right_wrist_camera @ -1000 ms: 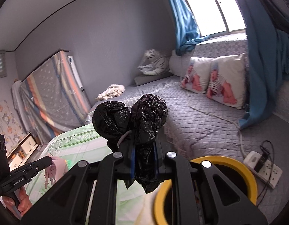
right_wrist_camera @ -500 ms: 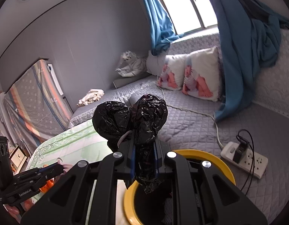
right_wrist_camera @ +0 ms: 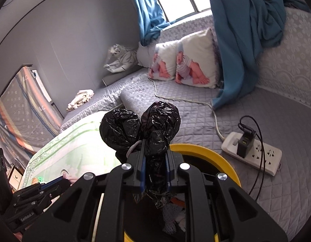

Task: Collect trash
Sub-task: 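Carry the pink pouch and black bags over the bin with both tools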

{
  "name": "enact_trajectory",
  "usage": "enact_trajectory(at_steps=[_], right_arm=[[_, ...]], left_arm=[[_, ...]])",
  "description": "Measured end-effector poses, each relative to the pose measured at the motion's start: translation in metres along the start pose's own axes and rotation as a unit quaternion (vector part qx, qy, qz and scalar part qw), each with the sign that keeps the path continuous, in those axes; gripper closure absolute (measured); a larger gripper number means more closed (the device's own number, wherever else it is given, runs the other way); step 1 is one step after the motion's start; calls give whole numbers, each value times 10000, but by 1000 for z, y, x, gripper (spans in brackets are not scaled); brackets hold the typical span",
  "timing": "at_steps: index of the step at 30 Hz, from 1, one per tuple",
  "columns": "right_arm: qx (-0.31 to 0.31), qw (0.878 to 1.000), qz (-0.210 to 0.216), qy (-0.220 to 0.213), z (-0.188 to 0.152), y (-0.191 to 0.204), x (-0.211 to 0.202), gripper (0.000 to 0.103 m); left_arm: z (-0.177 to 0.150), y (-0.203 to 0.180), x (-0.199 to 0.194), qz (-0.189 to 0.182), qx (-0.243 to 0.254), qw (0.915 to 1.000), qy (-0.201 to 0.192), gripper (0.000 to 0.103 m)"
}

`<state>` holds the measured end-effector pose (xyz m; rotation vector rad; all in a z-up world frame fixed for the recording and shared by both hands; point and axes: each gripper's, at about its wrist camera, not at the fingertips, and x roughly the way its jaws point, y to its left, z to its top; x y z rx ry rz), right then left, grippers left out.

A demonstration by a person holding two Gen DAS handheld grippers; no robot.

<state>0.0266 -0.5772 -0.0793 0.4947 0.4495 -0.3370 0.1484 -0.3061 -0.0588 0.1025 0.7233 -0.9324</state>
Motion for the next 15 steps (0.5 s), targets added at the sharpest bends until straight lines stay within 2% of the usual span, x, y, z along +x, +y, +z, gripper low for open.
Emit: enact_trajectory(at_steps=[15], right_arm=[[376, 9979, -204, 493, -14, -34, 33, 89]], left_arm=[[-9, -15, 54, -106, 69, 9987, 501, 86]])
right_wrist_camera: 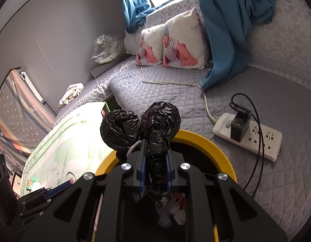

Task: Collect trash
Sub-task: 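Carry the pink pouch and black bags over the bin with both tools, then open both tools to drop the pouch and black bags into the bin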

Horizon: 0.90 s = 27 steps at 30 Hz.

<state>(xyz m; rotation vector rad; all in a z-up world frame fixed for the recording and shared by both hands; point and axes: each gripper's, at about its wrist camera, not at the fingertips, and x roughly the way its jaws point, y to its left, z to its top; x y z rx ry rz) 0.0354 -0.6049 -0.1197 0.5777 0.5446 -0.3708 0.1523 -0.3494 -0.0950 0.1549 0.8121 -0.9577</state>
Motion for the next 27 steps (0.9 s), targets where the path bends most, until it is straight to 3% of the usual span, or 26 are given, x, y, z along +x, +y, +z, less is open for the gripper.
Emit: enact_trajectory(at_steps=[11, 14, 19, 23, 25, 27], right_arm=[[145, 9998, 8, 100, -2, -6, 6, 87], [140, 9999, -34, 62, -2, -5, 4, 85], [217, 9997, -143, 10, 0, -7, 1, 68], [376, 9991, -180, -49, 1, -13, -3, 52], [465, 9987, -167, -83, 2, -16, -6, 39], [508, 9986, -99, -112, 2, -16, -8, 34]], left_arm=[[-1, 2, 5, -147, -71, 9999, 39, 85], [-1, 3, 2, -156, -79, 9998, -20, 81], [-2, 7, -6, -120, -152, 9997, -147, 59], [-1, 14, -17, -95, -310, 9990, -309, 48], [1, 20, -24, -50, -446, 9981, -416, 35], [2, 27, -30, 7, -599, 9968, -537, 27]])
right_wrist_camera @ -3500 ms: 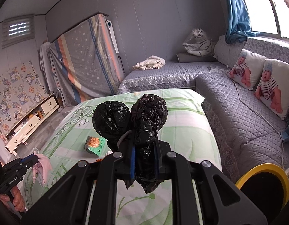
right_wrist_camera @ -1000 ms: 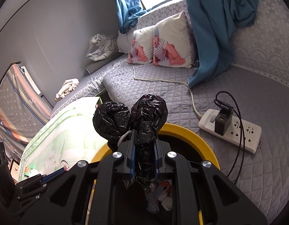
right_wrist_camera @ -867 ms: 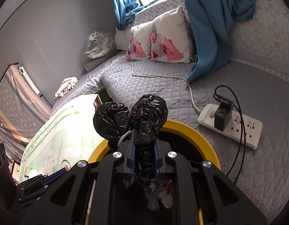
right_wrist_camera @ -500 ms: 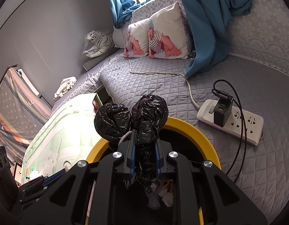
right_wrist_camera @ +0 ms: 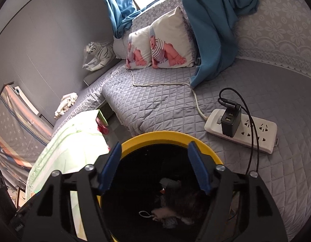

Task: Collect trash
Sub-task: 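Open both tools to drop the pouch and black bags into the bin, then move both tools back over the remaining trash on the bed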

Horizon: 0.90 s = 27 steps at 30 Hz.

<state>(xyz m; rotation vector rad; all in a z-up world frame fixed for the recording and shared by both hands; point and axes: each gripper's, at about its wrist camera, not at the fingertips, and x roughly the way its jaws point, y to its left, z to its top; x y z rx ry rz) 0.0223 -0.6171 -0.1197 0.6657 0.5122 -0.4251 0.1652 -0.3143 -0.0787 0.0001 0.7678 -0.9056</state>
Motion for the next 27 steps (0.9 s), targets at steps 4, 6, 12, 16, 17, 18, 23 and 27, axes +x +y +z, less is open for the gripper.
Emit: enact_trajectory(at_steps=[4, 6, 12, 16, 17, 18, 23, 27], right_arm=[[-54, 9996, 188, -187, 1, 7, -8, 23], [-124, 9989, 336, -303, 2, 15, -13, 22], [-424, 9957, 689, -442, 5, 49, -22, 21], [-712, 9927, 875, -423, 2, 77, -24, 20], [-779, 9918, 922, -410, 1, 84, -24, 20], [-877, 9904, 993, -384, 0, 94, -23, 19], [-1304, 9827, 1284, -287, -11, 137, -19, 18], [-1653, 9742, 1528, -130, -26, 174, -14, 17]], left_arm=[[8, 20, -14, 202, -370, 9988, -243, 18], [12, 32, -23, 326, -490, 9976, -352, 16], [20, 69, -48, 695, -846, 9920, -630, 15], [22, 94, -68, 928, -983, 9875, -809, 14], [22, 100, -73, 986, -1015, 9863, -842, 14], [21, 106, -77, 1039, -1039, 9853, -867, 13], [17, 143, -103, 1458, -1192, 9770, -997, 13], [9, 175, -121, 1685, -1433, 9695, -1056, 12]])
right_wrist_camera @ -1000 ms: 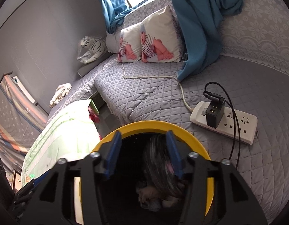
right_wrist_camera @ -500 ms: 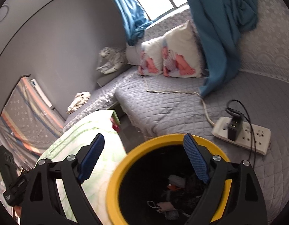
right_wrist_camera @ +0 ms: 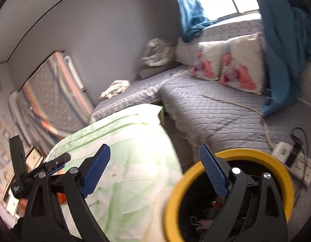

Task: Collect trash
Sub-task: 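Move both tools back over the remaining trash on the bed, then grasp the snack packet with the left tool while the right tool grasps an orange peel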

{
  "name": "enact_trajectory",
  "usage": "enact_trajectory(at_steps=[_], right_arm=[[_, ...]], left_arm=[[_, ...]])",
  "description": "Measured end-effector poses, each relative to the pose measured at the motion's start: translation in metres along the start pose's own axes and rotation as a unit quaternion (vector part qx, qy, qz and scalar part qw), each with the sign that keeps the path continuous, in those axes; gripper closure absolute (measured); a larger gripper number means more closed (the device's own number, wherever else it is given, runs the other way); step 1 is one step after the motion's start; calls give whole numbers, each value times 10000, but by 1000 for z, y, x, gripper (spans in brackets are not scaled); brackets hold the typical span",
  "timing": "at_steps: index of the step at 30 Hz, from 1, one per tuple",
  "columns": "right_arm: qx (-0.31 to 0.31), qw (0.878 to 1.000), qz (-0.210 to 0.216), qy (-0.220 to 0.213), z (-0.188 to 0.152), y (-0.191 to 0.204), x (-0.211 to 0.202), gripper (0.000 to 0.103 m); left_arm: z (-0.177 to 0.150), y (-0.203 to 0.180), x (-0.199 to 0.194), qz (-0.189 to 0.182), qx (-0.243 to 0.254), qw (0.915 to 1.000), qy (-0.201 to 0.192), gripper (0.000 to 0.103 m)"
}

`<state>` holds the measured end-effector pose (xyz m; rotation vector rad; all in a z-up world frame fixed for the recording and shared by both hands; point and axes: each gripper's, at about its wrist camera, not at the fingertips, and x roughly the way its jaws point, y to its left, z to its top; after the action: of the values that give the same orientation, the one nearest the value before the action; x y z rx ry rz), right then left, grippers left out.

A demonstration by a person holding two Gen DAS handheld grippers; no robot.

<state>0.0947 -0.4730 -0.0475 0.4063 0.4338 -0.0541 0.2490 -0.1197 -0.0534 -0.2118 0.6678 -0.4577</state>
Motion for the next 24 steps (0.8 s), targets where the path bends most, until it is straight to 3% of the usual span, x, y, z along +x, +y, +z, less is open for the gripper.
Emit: enact_trajectory(at_steps=[13, 24], right_arm=[[-1321, 9871, 631, 643, -36, 126, 65, 17], [-2284, 9564, 1229, 1345, -99, 216, 109, 18]], left_arm=[[15, 108, -21, 776, -589, 9950, -209, 12], [14, 173, -27, 1333, -866, 9872, -92, 12]])
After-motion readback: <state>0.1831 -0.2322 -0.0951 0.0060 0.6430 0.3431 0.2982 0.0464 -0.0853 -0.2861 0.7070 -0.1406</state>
